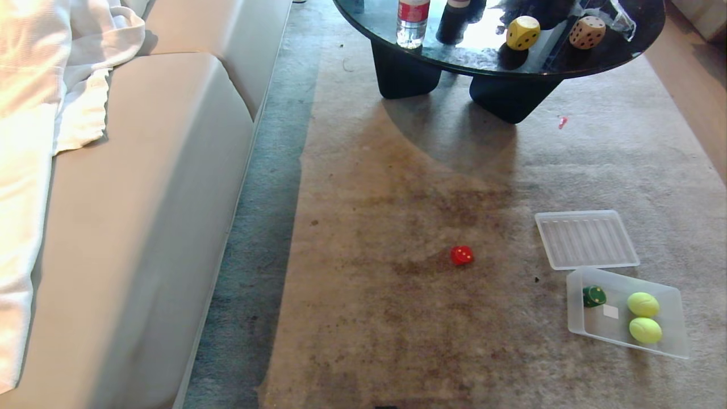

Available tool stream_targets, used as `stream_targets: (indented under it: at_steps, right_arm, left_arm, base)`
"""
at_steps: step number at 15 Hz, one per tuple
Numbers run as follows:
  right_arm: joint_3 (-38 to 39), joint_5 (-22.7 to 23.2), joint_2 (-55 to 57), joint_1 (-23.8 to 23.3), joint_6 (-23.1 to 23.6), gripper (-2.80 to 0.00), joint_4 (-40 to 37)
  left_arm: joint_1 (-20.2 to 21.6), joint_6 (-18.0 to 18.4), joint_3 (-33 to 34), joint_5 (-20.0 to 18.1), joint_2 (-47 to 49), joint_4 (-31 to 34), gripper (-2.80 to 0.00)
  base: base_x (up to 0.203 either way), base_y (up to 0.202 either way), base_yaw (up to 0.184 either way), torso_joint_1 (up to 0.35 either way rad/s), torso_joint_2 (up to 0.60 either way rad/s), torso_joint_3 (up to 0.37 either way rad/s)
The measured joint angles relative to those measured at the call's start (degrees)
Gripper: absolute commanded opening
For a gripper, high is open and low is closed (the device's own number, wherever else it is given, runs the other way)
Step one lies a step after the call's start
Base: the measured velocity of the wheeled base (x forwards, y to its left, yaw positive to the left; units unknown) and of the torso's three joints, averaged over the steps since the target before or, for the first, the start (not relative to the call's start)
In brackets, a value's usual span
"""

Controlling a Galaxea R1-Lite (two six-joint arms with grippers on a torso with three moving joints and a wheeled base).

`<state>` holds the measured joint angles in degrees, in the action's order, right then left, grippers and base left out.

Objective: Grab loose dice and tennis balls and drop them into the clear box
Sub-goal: Find toys out of the box

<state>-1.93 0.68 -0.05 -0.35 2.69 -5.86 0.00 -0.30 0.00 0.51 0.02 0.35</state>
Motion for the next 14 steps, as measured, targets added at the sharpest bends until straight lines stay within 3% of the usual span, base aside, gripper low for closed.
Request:
stream_targets:
  at_steps: [14]
  right_arm:
    - [0.00, 0.00, 0.00, -0.02, -0.02, -2.80, 0.00]
  left_arm:
    - [0.00, -0.02, 0.00, -0.02, 0.00, -0.02, -2.80]
  base:
    - [0.000, 0.000, 0.000, 0.003, 0.00, -0.198]
